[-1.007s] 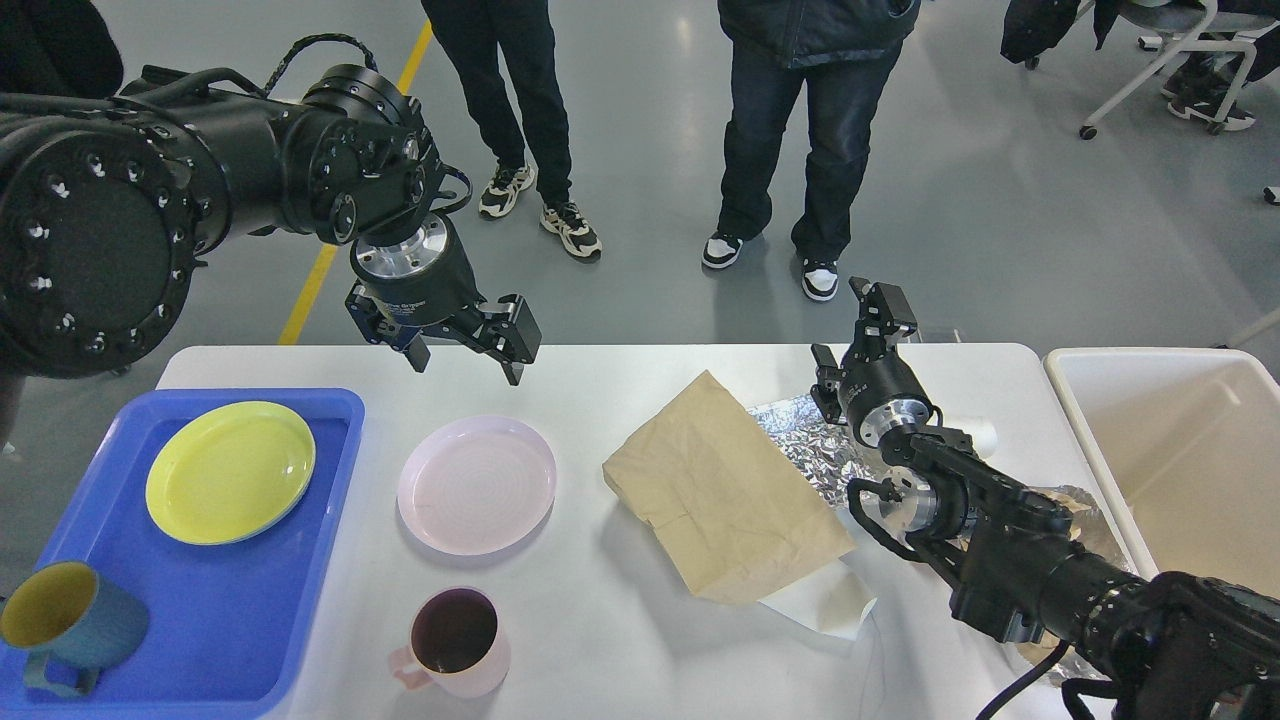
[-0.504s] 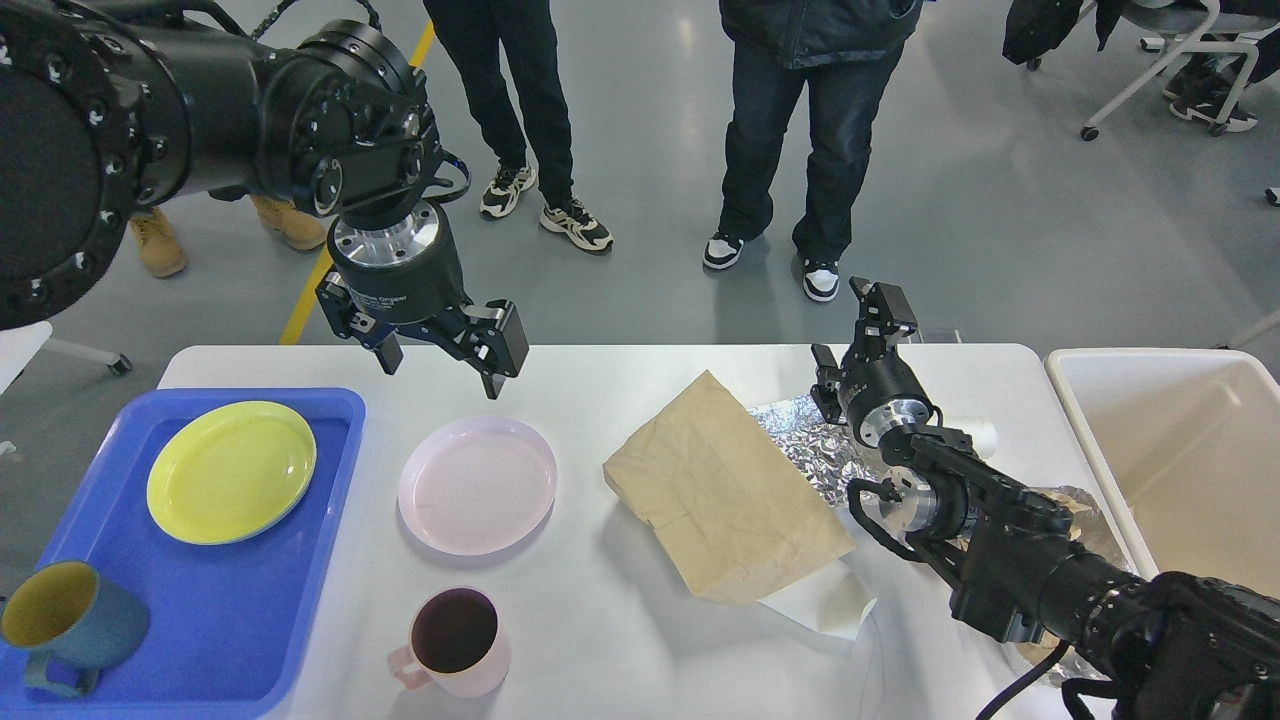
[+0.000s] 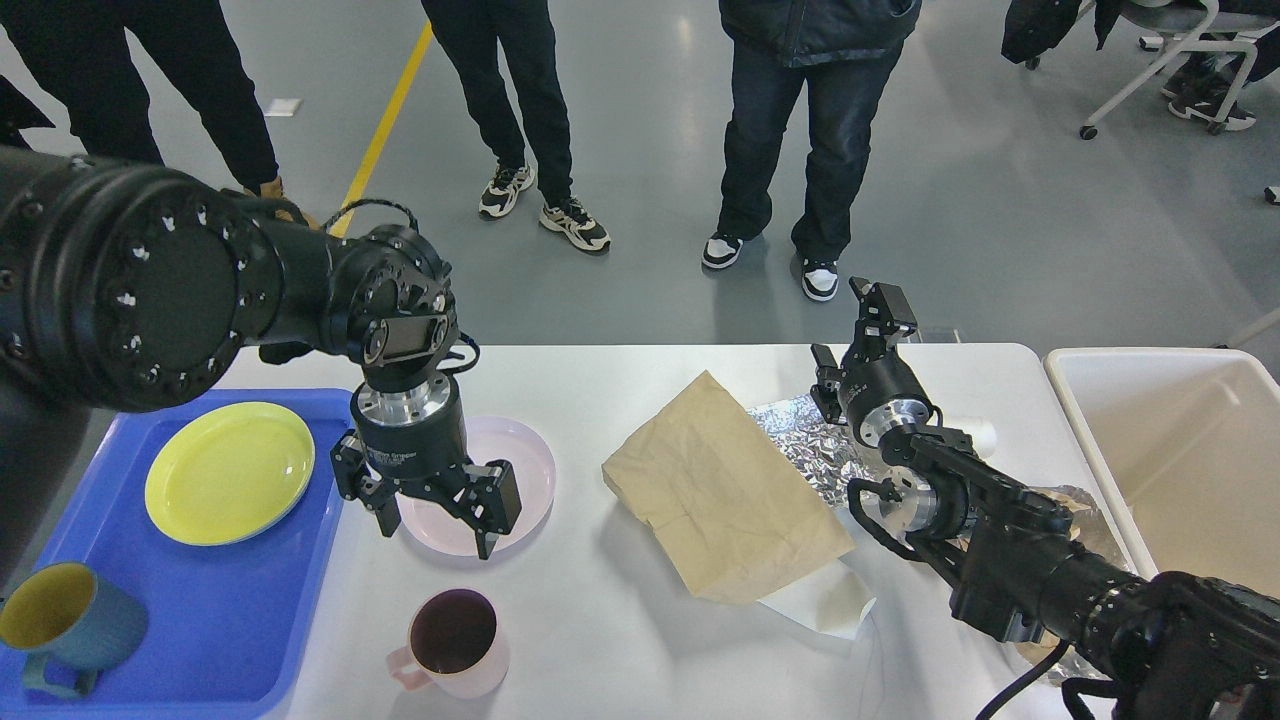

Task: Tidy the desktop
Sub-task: 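Move the left gripper over the pink mug and lower it, then grasp the pink mug with the left gripper, then carry the pink mug with the left gripper onto the blue tray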

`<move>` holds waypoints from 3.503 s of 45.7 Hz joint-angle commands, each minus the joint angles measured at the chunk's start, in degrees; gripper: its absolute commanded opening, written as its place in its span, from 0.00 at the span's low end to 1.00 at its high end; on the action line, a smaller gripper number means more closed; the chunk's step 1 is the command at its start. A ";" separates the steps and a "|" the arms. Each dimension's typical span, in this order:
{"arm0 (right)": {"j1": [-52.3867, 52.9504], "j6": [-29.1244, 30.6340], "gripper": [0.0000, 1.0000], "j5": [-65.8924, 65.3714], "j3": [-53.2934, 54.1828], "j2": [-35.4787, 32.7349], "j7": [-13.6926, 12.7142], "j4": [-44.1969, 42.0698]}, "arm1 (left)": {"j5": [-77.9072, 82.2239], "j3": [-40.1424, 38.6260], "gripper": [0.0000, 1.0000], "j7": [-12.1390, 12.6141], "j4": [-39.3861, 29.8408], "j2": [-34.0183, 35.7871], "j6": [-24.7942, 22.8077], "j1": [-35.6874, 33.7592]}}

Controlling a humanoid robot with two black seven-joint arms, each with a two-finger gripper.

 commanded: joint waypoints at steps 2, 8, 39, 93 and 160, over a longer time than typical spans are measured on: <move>0.00 0.05 1.00 -0.01 0.00 0.00 0.00 0.00 | 0.93 -0.03 0.96 -0.06 1.15 0.00 -0.02 3.91; 0.00 -0.04 1.00 -0.01 0.00 0.00 0.00 0.00 | 0.93 -0.12 0.96 -0.06 3.17 0.00 -0.02 6.90; 0.00 -0.04 1.00 -0.01 0.00 0.00 0.00 0.00 | 1.19 1.02 0.95 0.03 8.80 -0.96 -0.02 12.27; 0.00 0.05 1.00 -0.01 0.00 0.00 0.00 0.00 | 2.25 0.75 0.14 3.72 10.91 -1.58 -0.02 16.66; 0.00 0.05 1.00 -0.01 0.00 0.00 0.00 0.00 | 2.16 3.39 0.00 3.37 -2.80 11.43 -0.02 -27.29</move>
